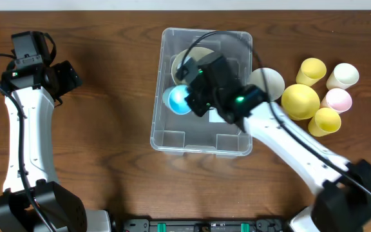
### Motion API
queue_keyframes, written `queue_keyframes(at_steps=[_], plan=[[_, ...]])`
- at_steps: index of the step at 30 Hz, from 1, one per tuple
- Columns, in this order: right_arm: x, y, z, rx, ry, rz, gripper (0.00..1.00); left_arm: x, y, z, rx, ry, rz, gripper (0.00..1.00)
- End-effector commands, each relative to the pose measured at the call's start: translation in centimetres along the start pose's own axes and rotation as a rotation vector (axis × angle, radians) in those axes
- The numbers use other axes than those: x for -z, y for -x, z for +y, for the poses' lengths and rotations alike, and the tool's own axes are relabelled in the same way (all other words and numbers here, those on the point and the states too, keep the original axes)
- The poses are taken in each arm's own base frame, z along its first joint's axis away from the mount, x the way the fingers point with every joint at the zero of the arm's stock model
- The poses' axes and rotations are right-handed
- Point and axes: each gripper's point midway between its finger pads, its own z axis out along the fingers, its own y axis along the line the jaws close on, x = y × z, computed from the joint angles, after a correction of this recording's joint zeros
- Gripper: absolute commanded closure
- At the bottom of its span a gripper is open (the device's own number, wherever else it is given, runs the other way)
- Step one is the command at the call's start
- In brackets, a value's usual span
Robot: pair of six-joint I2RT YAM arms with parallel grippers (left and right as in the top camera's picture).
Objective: Pack container
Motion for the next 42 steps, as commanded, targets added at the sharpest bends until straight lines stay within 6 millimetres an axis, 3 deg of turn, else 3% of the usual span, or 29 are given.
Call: queue_keyframes(at_steps=[1, 6, 12, 14, 16, 20, 22, 24, 29, 34, 38, 42], plan=[[-3.3, -2.7, 1.4, 0.044, -0.015, 0.107, 0.99, 1.4, 1.3, 0.3, 0.004, -0.001, -0.049, 0.02], [-6.1, -5.3, 1.5, 0.079, -0.081, 0.201, 0.99, 1.4, 1.3, 0.3, 0.004, -0.001, -0.049, 0.02], [-7.5, -6.4, 1.1, 0.075, -0.097, 0.231, 0.98, 1.4, 1.3, 0.3, 0.004, -0.001, -0.049, 0.02], [-7.5, -6.4, 1.1, 0.075, -0.097, 0.230, 0.90, 1.4, 1.3, 0.3, 0.004, -0.001, -0.049, 0.02], [-7.5, -6.3, 1.1, 0.075, -0.098, 0.227, 0.64, 1.4, 1.3, 0.3, 0.004, -0.001, -0.049, 0.02], [-7.0, -5.5, 1.0, 0.074, -0.101, 0.210, 0.60, 1.4, 1.3, 0.3, 0.004, -0.001, -0.049, 0.02], [-6.1, -4.2, 0.9, 0.068, -0.107, 0.174, 0.58, 1.4, 1.3, 0.3, 0.004, -0.001, -0.049, 0.02], [-4.8, -2.6, 0.8, 0.053, -0.116, 0.127, 0.57, 1.4, 1.3, 0.3, 0.004, -0.001, -0.049, 0.02], [1.2, 2.0, 0.3, 0.032, -0.150, -0.033, 0.55, 1.4, 1.3, 0.3, 0.004, -0.001, -0.049, 0.02], [6.9, 4.1, -0.7, 0.005, -0.188, -0.134, 0.53, 1.4, 1.3, 0.3, 0.004, 0.000, -0.049, 0.02], [11.6, 2.5, -5.4, -0.150, -0.412, -0.125, 0.53, 1.4, 1.3, 0.3, 0.004, -0.001, -0.049, 0.02], [17.1, -1.6, -10.5, -0.383, -0.624, -0.082, 0.54, 1.4, 1.3, 0.3, 0.004, -0.001, -0.049, 0.02]])
